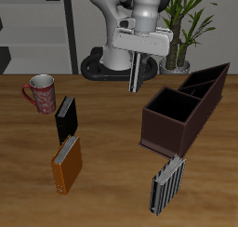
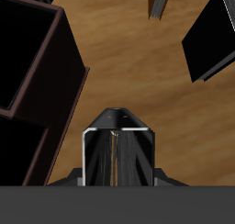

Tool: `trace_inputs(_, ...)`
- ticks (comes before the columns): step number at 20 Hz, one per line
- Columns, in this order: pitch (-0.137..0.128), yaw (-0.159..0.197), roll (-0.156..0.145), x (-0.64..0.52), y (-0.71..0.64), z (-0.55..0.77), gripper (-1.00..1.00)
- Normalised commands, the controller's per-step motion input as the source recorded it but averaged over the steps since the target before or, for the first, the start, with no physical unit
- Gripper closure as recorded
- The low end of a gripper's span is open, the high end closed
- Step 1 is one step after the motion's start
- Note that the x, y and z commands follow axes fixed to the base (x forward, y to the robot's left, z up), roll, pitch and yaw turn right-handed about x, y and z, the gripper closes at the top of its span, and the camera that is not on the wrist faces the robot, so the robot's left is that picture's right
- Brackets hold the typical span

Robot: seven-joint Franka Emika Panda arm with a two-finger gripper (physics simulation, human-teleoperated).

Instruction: Place the right striped book into the left desk caddy's front compartment

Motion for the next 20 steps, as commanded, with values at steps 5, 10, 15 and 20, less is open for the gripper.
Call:
trace_inputs(5, -0.024, -0.003, 0.047, -0.33, 0.33, 0.08, 1.00)
trace_inputs(10, -0.043, 0.002, 0.053, -0.20, 0.34, 0.10, 1.00)
trace_inputs(15, 0.001, -0.032, 0.016, 0.01, 0.31, 0.02, 1.00)
trace_inputs(20, -0.023, -0.074, 0.002, 0.04, 0.23, 0.12, 1.00)
